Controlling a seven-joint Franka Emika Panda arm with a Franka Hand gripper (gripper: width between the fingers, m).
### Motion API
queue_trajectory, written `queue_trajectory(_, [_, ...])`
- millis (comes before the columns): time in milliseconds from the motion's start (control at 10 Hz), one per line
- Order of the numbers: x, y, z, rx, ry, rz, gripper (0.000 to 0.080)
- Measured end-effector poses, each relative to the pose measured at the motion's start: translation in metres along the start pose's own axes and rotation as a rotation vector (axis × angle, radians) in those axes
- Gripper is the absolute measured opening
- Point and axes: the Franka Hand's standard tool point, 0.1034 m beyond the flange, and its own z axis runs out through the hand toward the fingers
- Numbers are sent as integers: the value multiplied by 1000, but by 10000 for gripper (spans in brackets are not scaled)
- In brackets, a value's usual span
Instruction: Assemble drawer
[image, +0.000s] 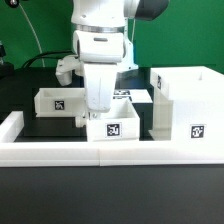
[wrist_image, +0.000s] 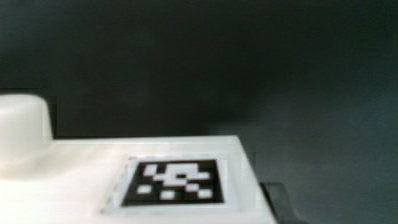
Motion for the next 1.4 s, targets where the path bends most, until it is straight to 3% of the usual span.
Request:
queue_trajectory(600, [4,1,7,-20,3,-1,42])
queue_trajectory(1100, [25,13,7,-28,13,-8,42])
queue_trajectory(1400, [24,13,8,-27,14,-1,42])
